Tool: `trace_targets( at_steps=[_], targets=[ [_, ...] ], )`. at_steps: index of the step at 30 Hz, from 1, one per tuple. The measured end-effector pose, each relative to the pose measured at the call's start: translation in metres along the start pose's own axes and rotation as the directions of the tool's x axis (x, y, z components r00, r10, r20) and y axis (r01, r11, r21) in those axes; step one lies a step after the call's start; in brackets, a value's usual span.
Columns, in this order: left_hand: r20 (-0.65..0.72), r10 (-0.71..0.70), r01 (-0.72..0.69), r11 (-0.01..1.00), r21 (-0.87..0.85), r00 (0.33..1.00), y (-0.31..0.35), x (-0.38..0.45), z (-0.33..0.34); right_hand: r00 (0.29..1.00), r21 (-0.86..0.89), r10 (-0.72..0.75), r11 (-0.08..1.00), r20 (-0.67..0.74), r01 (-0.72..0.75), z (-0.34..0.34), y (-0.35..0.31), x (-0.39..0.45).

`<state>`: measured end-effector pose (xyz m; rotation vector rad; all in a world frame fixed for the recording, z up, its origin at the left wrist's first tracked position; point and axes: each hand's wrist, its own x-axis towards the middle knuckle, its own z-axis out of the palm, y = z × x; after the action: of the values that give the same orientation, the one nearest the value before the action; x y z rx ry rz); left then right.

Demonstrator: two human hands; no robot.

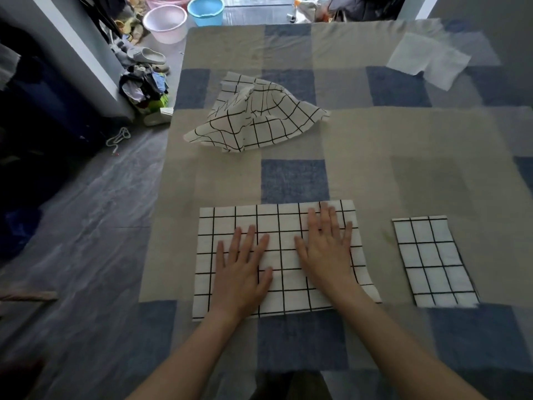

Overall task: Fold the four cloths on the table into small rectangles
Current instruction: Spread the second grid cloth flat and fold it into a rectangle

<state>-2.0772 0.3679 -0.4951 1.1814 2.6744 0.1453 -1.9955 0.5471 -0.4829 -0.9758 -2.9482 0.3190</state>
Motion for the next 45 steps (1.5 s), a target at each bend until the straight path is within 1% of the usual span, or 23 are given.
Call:
trace_targets(
  at_steps=[1,3,4,5,6,8,11,13,16,18,19,20,21,23,24,26,27,30,33,36,40,43,45],
  targets=[
    [-0.006,-0.005,0.004,1.0,-0.007,1.0,0.0,0.001,0.001,0.999,0.042,-0.002,0.999,-0.042,0.004,-0.006,-0.015,-0.006],
    [-0.011,-0.009,0.009,1.0,-0.006,1.0,0.0,0.001,0.003,0.989,0.131,-0.123,0.982,-0.086,0.134,-0.011,-0.051,-0.026],
    [-0.005,0.002,-0.002,1.0,0.021,1.0,-0.001,0.0,0.003,0.981,0.164,-0.181,0.968,-0.071,0.191,-0.008,-0.065,-0.036],
    [0.002,0.018,-0.018,0.998,0.058,1.0,-0.001,0.0,0.004,0.978,0.191,-0.206,0.959,-0.031,0.208,-0.002,-0.074,-0.045],
    [0.005,0.028,-0.028,0.996,0.085,1.0,-0.002,0.0,0.005,0.98,0.211,-0.199,0.959,0.018,0.191,0.007,-0.076,-0.05],
    [0.004,0.018,-0.018,0.998,0.066,1.0,-0.002,0.001,0.005,0.982,0.211,-0.164,0.967,0.093,0.141,0.021,-0.065,-0.055],
    [-0.008,-0.017,0.017,1.0,0.01,1.0,0.0,0.002,0.003,0.989,0.114,-0.12,0.987,0.091,0.11,0.023,-0.026,-0.059],
    [-0.017,-0.012,0.013,1.0,0.013,1.0,0.001,0.001,0.001,0.997,0.048,-0.041,0.998,0.066,0.038,0.019,0.009,-0.064],
    [-0.022,-0.014,0.014,1.0,0.002,1.0,0.0,0.0,0.0,0.991,0.027,0.116,0.993,0.06,-0.118,0.007,0.059,-0.075],
    [-0.026,-0.01,0.01,1.0,-0.01,1.0,0.0,0.0,0.001,0.977,0.011,0.202,0.979,0.07,-0.204,-0.002,0.07,-0.079],
    [-0.027,-0.011,0.011,1.0,-0.014,1.0,0.0,0.0,0.001,0.973,0.016,0.224,0.974,0.052,-0.226,-0.007,0.066,-0.08],
    [-0.028,-0.012,0.012,1.0,-0.013,1.0,0.0,0.001,0.002,0.975,0.045,0.22,0.974,0.015,-0.22,-0.013,0.057,-0.078],
    [-0.027,-0.013,0.013,1.0,-0.008,1.0,0.0,0.001,0.002,0.982,0.087,0.187,0.979,-0.031,-0.183,-0.019,0.042,-0.073],
    [-0.031,-0.009,0.009,1.0,0.003,0.999,-0.001,0.001,0.004,0.992,0.155,0.061,0.987,-0.112,-0.043,-0.026,0.006,-0.058],
    [-0.032,-0.002,0.003,1.0,0.012,0.999,-0.002,0.002,0.005,0.992,0.171,-0.011,0.985,-0.123,0.033,-0.025,-0.013,-0.05],
    [-0.03,0.005,-0.005,1.0,0.018,1.0,-0.002,0.002,0.007,0.99,0.174,-0.125,0.975,-0.072,0.135,-0.012,-0.037,-0.035],
    [-0.034,0.005,-0.004,1.0,0.017,0.999,-0.002,0.002,0.007,0.987,0.164,-0.156,0.974,-0.028,0.158,-0.002,-0.04,-0.03],
    [-0.034,0.014,-0.013,1.0,0.022,0.999,-0.003,0.002,0.007,0.983,0.072,-0.165,0.985,0.078,0.159,0.019,-0.019,-0.03],
    [-0.035,0.011,-0.011,1.0,0.021,0.999,-0.003,0.003,0.007,0.983,0.021,-0.163,0.987,0.085,0.162,0.019,-0.001,-0.033],
    [-0.046,0.034,-0.034,0.999,0.005,0.998,-0.007,-0.001,0.005,0.982,0.013,-0.163,0.987,0.094,0.162,0.016,-0.005,-0.032],
    [-0.05,0.027,-0.028,0.999,-0.027,0.998,-0.037,-0.016,0.001,0.983,0.034,-0.158,0.987,0.096,0.155,0.014,-0.004,-0.033],
    [-0.07,-0.054,0.051,0.998,-0.041,0.996,-0.074,-0.029,-0.001,0.984,0.045,-0.16,0.987,0.082,0.157,0.014,-0.006,-0.033],
    [-0.11,-0.193,0.183,0.979,-0.092,0.975,-0.089,-0.038,-0.006,0.985,0.048,-0.155,0.987,0.075,0.152,0.014,-0.006,-0.034]
  ],
)
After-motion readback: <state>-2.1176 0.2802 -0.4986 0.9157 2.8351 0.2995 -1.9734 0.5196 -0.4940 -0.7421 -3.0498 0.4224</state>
